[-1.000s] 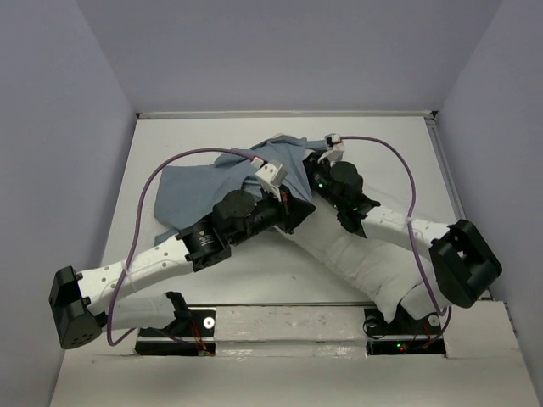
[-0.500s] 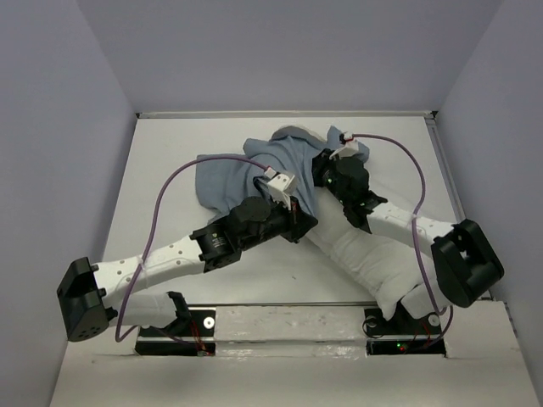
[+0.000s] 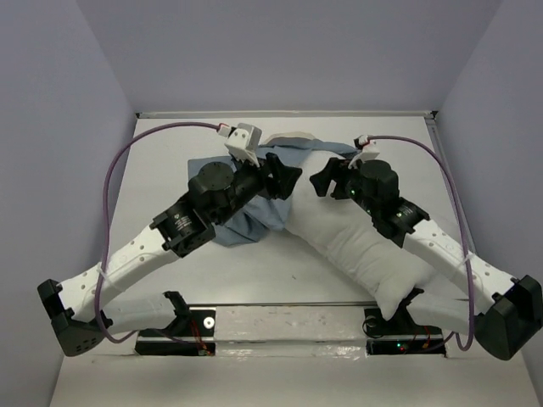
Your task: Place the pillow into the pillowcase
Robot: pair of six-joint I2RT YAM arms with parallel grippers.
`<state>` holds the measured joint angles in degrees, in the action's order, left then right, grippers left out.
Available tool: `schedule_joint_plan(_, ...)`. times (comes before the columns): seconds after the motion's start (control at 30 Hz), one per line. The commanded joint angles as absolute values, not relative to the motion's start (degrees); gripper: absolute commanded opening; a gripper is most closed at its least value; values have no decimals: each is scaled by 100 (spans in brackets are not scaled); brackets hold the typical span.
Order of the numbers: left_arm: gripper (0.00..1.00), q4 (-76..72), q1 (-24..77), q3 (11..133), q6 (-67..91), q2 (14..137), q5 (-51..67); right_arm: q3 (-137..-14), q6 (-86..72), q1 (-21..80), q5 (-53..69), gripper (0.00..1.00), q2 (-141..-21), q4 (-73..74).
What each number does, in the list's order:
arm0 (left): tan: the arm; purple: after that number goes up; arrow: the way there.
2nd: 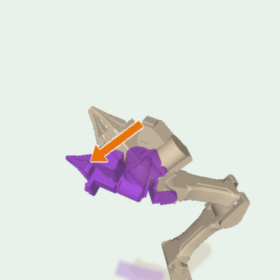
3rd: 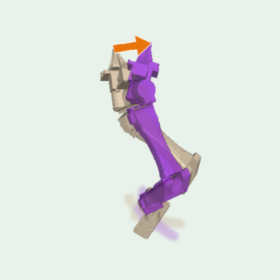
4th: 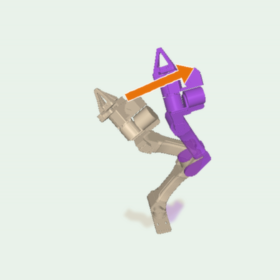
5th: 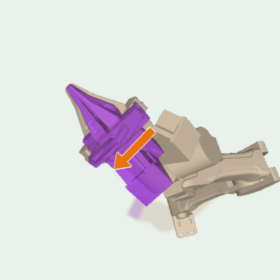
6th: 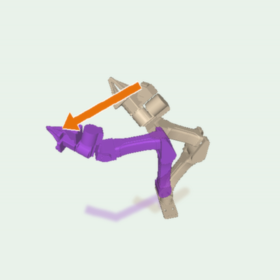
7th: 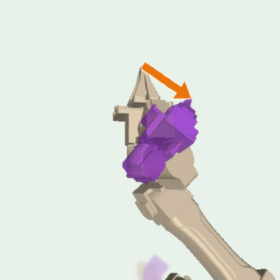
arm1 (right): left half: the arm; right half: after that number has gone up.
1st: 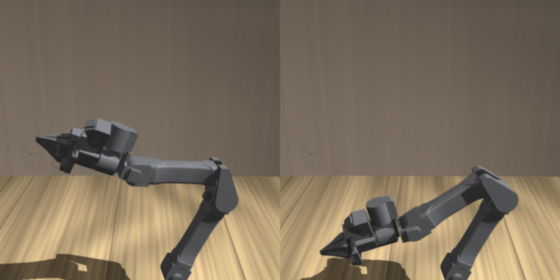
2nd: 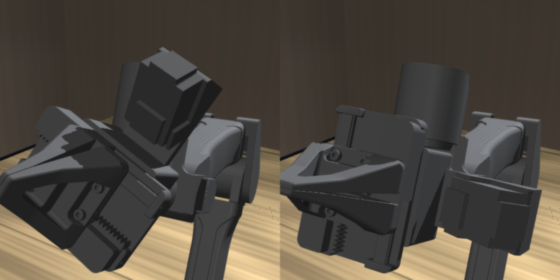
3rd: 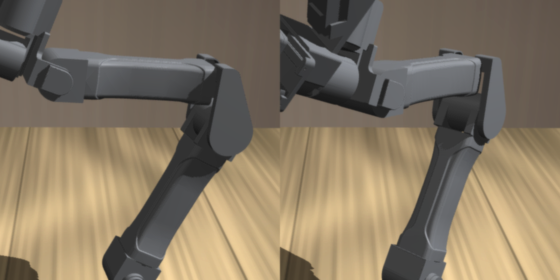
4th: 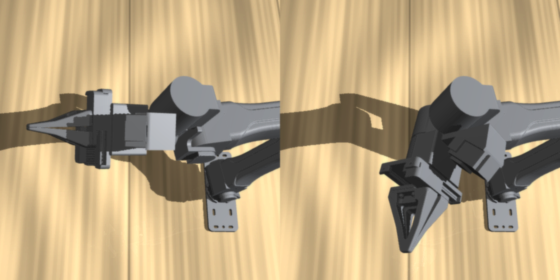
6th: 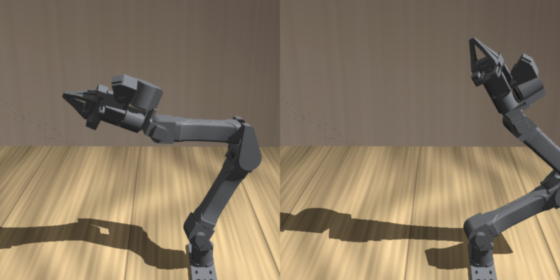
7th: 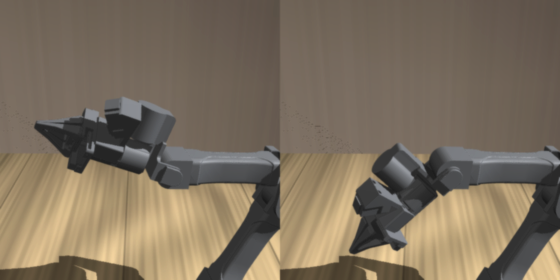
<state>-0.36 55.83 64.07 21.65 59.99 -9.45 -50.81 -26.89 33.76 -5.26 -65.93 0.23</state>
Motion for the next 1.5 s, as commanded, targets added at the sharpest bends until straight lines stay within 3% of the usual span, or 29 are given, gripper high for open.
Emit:
schedule_joint_plan(0.0, 75, 490, 5195, 7188, 1583, 7053, -1510, -5290, -2014, 3349, -1081, 82, -6328, 1343)
schedule_joint_plan(0.17, 75, 914, 4818, 7953, 1205, 8216, -1724, -5160, -1951, 3349, -888, 92, -6363, 1459)
schedule_joint_plan(0.43, 70, 1388, 4764, 9323, 607, 10141, -1994, -4879, -1670, 3462, -220, 94, -6636, 1135)
schedule_joint_plan(0.47, 66, 1423, 4764, 9412, 563, 10264, -2134, -4878, -1626, 3515, -176, 94, -6644, 1038)
schedule_joint_plan(0.5, 52, 1424, 4764, 9483, 510, 10361, -2275, -4843, -1556, 3568, -132, 95, -6662, 907)
schedule_joint_plan(0.53, 46, 1354, 4764, 9536, 466, 10519, -2537, -4860, -1416, 3699, -80, 95, -6697, 879)
schedule_joint_plan(0.57, 27, 1301, 4746, 9606, 422, 10573, -2644, -4947, -1354, 3787, -79, 96, -6836, 862)
schedule_joint_plan(0.6, 17, 1257, 4729, 9641, 448, 10608, -2776, -5009, -1214, 3875, -88, 97, -6925, 818)
schedule_joint_plan(0.67, 6, 1055, 4720, 9659, 553, 10565, -2655, -5097, -1090, 4069, -132, 97, -7179, 747)
schedule_joint_plan(0.7, 0, 846, 4702, 9624, 693, 10390, -2402, -5185, -994, 4069, -106, 89, -7459, 686)
schedule_joint_plan(0.73, 0, 739, 4702, 9581, 764, 10267, -2286, -5212, -950, 4148, -45, 76, -7584, 651)
schedule_joint_plan(0.77, 0, 616, 4702, 9484, 834, 10135, -2163, -5212, -923, 4201, -44, 40, -7681, 572)
schedule_joint_plan(0.83, 0, 362, 4693, 9413, 1080, 9723, -1822, -5116, -940, 4289, 156, 1, -7700, 247)
schedule_joint_plan(0.9, 0, 177, 4693, 9352, 1308, 9345, -1435, -4984, -845, 4464, 534, 0, -7385, -329)
schedule_joint_plan(1.0, 0, 44, 4693, 9404, 1589, 9089, -777, -4432, -826, 4596, 2032, 0, -6692, -1252)
schedule_joint_plan(1.13, 0, 289, 4728, 10001, 1705, 9377, -282, -4175, -1195, 4649, 3345, 0, -6040, -2021)
schedule_joint_plan(1.3, 0, 764, 4939, 11510, 1688, 10272, 130, -3921, -1424, 4649, 3727, 0, -5783, -2275)
schedule_joint_plan(1.37, 1, 1421, 5201, 12431, 1496, 10888, 106, -3841, -1503, 4649, 2851, 0, -5722, -2268)
schedule_joint_plan(1.4, 4, 1624, 5281, 12663, 1425, 11046, 62, -3806, -1512, 4649, 2465, 0, -5722, -2250)
schedule_joint_plan(1.47, 35, 2274, 5370, 12980, 1406, 11302, 62, -3823, -1660, 4388, 1701, 0, -5774, -2224)
